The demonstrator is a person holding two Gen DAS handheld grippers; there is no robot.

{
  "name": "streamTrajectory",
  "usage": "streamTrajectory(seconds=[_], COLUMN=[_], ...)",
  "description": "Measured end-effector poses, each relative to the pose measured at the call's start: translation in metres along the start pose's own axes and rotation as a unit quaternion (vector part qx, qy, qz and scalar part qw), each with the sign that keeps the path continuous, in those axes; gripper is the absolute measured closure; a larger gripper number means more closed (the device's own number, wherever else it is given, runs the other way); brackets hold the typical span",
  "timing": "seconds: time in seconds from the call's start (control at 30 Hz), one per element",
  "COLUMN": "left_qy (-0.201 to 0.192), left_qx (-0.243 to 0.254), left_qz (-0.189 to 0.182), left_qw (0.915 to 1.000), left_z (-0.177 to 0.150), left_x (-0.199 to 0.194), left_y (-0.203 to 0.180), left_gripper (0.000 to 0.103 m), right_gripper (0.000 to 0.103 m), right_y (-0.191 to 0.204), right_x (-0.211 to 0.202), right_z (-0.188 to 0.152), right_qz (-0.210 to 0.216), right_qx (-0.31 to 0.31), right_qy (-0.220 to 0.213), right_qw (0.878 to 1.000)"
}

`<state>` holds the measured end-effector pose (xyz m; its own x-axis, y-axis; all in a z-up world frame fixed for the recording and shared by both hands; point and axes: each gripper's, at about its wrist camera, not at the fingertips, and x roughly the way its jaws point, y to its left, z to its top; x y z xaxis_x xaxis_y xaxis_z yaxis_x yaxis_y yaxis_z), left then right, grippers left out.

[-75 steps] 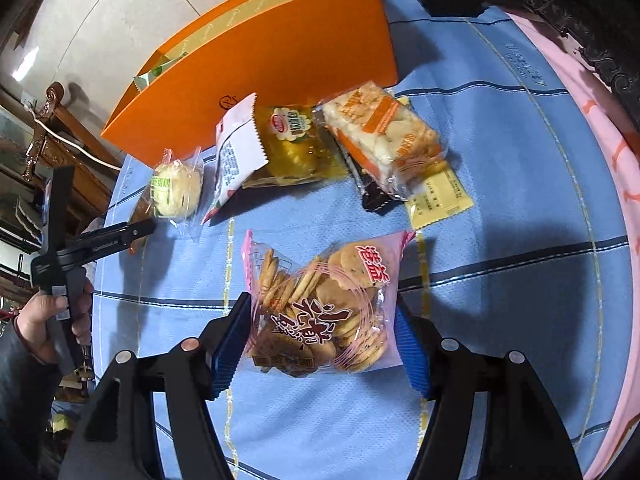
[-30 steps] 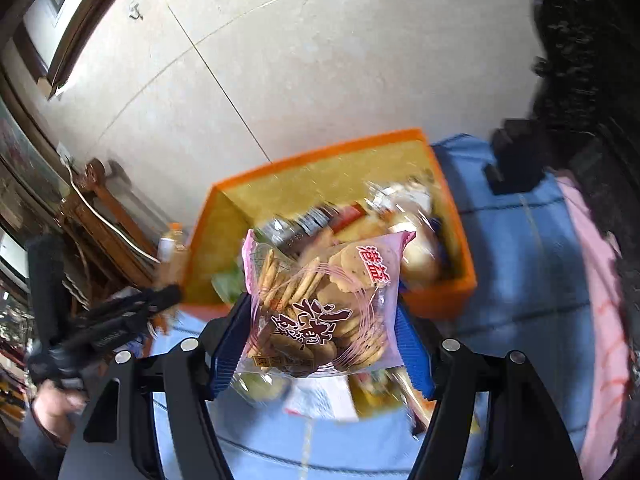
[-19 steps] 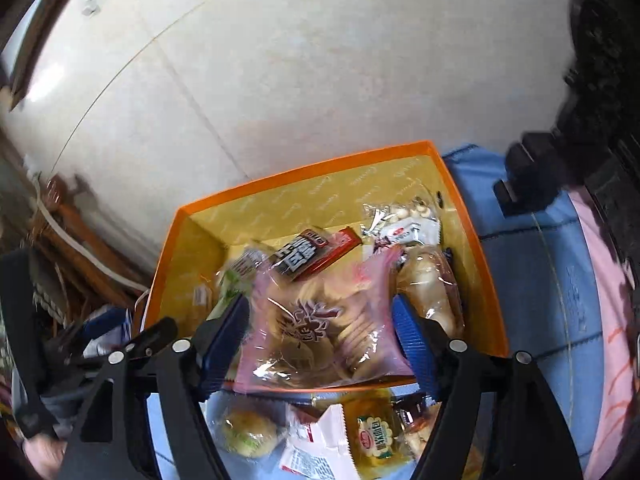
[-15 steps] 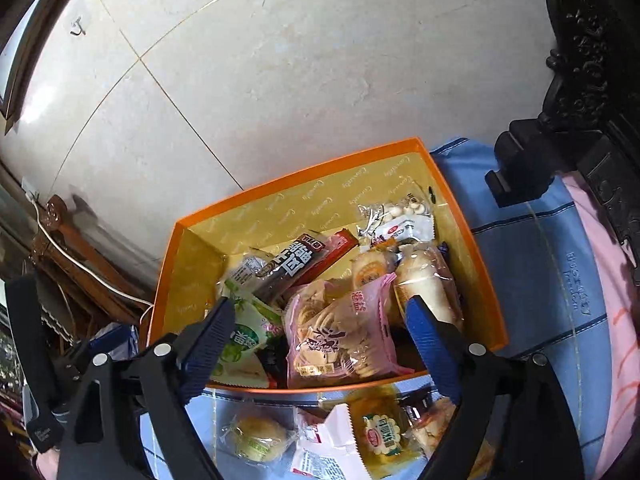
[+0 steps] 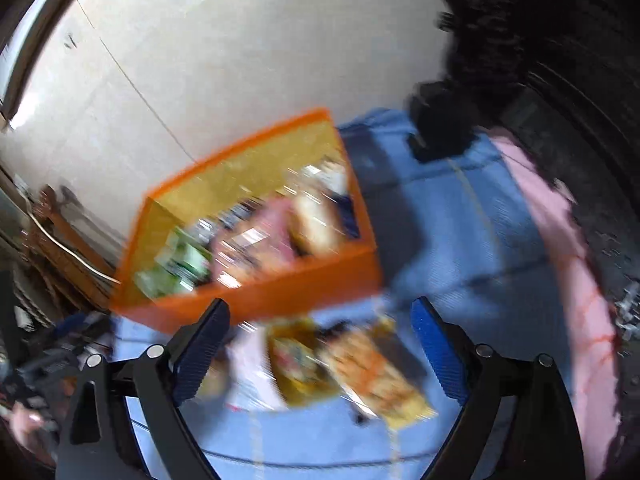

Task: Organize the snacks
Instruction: 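Withdraw both open tools back above the remaining snacks, then grasp the orange-striped cracker pack with the right tool while the left tool grasps the green-printed egg-cake bag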

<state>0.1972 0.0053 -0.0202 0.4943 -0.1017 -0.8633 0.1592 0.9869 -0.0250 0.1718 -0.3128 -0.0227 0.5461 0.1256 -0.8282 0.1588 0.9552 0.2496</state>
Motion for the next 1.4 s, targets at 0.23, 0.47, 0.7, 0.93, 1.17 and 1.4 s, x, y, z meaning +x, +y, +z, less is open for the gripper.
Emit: streamTrajectory(seconds=[0.23,0.47,0.7,0.93,1.17,1.4], left_qy=[0.052,0.108,0.129,0.126,0.102,0.099], left_qx=[0.019,0.012,0.016,0.015,0.046,0.106], left_qz=[-0.007,-0.006,-0.02,-0.013,-0.001,0.017], left_qw=[0.9985,0.9941,0.9913,0.9919,0.9937,0.9893], left_z=[-0.066,-0.118,-0.135,-0.13,-0.109,-0.089], left_x=[0.013,0.029,0.032,0.036,0.052,0.076], left_y=[-0.013,-0.013,-0.018,-0.018,-0.037,-0.058], left_gripper=[0.004,0.004,0.004,0.004,0.004,0.004], right_gripper=[0.011,0.011,0.013,0.052,0.056,0.057], right_y=[-0.017,0.007,0.01,0.003,-0.028,-0.039], right_x=[0.022,0.048,0.069,0.073,0.035,0.029], right_z=[-0.051,-0.072,-0.068,-0.073,-0.085,-0.109], right_qz=[-0.082,-0.134,-0.132,-0.062,0.0,0.027], right_qx=[-0.079,-0.186,-0.196,-0.19,-0.089,-0.063], right_qy=[0.037,0.041,0.065,0.083,0.067,0.084], right_qw=[0.993,0.972,0.97,0.976,0.994,0.994])
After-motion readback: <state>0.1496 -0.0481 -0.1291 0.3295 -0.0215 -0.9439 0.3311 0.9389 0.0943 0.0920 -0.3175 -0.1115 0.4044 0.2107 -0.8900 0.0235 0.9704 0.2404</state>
